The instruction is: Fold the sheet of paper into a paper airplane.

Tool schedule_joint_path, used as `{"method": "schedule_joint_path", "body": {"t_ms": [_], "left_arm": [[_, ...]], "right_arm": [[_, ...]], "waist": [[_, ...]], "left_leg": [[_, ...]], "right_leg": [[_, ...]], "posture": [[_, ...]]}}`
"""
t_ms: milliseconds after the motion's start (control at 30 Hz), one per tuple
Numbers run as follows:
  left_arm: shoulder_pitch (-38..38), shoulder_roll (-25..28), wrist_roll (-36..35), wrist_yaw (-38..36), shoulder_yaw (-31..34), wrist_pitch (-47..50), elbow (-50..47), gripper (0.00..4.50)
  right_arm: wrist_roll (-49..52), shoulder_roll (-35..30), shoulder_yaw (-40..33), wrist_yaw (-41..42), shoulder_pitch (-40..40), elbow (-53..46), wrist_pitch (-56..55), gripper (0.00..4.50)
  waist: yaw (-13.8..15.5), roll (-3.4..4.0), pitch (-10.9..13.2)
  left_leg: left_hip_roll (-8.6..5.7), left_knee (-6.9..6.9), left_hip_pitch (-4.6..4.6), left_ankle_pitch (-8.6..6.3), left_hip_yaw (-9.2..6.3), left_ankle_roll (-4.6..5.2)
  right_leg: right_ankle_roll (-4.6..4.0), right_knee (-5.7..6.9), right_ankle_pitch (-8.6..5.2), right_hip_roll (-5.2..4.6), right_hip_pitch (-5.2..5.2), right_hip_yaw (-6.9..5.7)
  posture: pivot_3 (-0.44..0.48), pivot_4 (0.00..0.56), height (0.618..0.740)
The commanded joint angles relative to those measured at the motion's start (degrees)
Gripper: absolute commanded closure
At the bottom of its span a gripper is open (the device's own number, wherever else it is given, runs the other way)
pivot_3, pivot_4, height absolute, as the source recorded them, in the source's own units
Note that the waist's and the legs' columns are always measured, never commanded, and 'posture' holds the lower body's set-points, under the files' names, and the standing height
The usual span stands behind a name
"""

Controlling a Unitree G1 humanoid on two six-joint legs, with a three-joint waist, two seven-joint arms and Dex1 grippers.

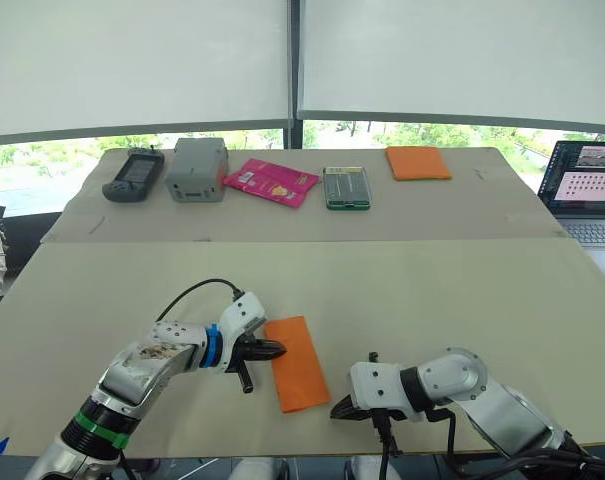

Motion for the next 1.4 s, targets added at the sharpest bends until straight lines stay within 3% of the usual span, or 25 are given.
{"method": "schedule_joint_path", "body": {"t_ms": [33, 133, 333, 400, 533, 733, 1000, 1167, 1400], "left_arm": [[0.2, 1.6, 0.0, -2.0, 0.6, -1.0, 0.9, 4.50], [0.2, 3.0, -1.8, -3.5, 4.8, -2.1, 0.9, 4.50], [1.8, 4.9, -6.2, -3.4, 12.9, 0.4, -0.5, 4.50], [3.1, 5.6, -7.4, -2.7, 15.6, 1.4, -1.2, 4.50], [5.4, 5.7, -9.2, -0.7, 18.3, 4.4, -3.1, 4.50], [8.1, 3.8, -6.7, 3.3, 11.9, 6.2, -5.4, 4.50], [0.2, -2.9, -2.8, 4.3, 2.7, 3.5, -0.4, 4.50], [-3.8, -4.1, -1.2, 3.1, 1.1, 1.1, 4.4, 4.50], [-8.0, -3.2, 2.1, 0.7, 1.3, -4.0, 11.6, 4.50]], "right_arm": [[7.7, -0.2, -5.6, 0.8, -1.5, -1.6, 7.5, 4.45], [10.8, 1.6, -10.0, -0.8, -7.3, 1.9, 8.8, 4.45], [3.0, 3.9, -3.2, -2.6, -14.8, 13.9, 0.9, 4.45], [2.2, 5.9, -1.4, -2.1, -16.7, 16.8, -1.4, 4.45], [0.4, 8.9, 2.0, -1.0, -18.6, 21.4, -4.6, 4.45], [-2.3, 9.3, 3.7, -1.0, -18.7, 23.3, -4.7, 4.45], [-1.4, 6.9, 0.4, -2.2, -17.7, 18.9, 2.1, 4.45], [-1.1, 6.9, -0.3, -4.4, -16.1, 17.2, 4.4, 4.45], [-2.0, 12.3, -1.4, -11.9, -17.0, 18.0, 10.7, 4.45]], "waist": [[0.0, -0.02, 0.1], [-0.3, -0.10, 0.4], [-0.2, -0.25, 0.5], [-0.3, -0.25, 0.5], [-0.6, -0.33, 0.6], [-0.7, -0.37, 0.6], [0.1, -0.38, 0.6], [0.1, -0.39, 0.6], [-0.6, -0.42, 0.5]], "left_leg": [[-0.01, 0.00, -0.04, 0.00, 0.01, 0.00], [-0.01, 0.04, -0.20, 0.02, 0.03, -0.03], [-0.03, 0.03, -0.65, 0.16, -0.01, -0.04], [-0.09, 0.06, -0.93, 0.46, 0.03, -0.50], [-0.12, 0.09, -0.91, 0.43, 0.05, -0.47], [-0.10, 0.10, -0.69, 0.37, 0.01, -0.38], [-0.15, 0.14, -0.51, 0.20, 0.01, -0.09], [-0.19, 0.21, -0.57, 0.37, 0.01, -0.36], [-0.14, 0.24, -0.54, 0.29, -0.02, -0.21]], "right_leg": [[0.00, -0.01, 0.00, -0.01, 0.00, 0.01], [0.00, 0.04, 0.01, -0.03, -0.06, 0.06], [-0.05, 0.38, 0.02, 0.06, -0.92, 0.00], [-0.05, 0.43, 0.02, 0.08, -1.14, 0.03], [-0.03, 0.40, 0.03, 0.08, -1.08, 0.04], [-0.03, 0.42, 0.03, 0.11, -0.94, 0.02], [-0.04, 0.47, 0.04, 0.08, -0.88, 0.03], [-0.03, 0.48, 0.04, 0.07, -0.88, 0.03], [-0.11, 0.64, 0.10, 0.22, -0.82, 0.10]], "posture": [[0.000, 0.150, 0.740], [0.000, 0.150, 0.740], [0.000, 0.150, 0.740], [0.000, 0.150, 0.740], [0.000, 0.150, 0.740], [0.000, 0.150, 0.740], [0.000, 0.150, 0.740], [0.000, 0.150, 0.740], [0.000, 0.150, 0.740]]}}
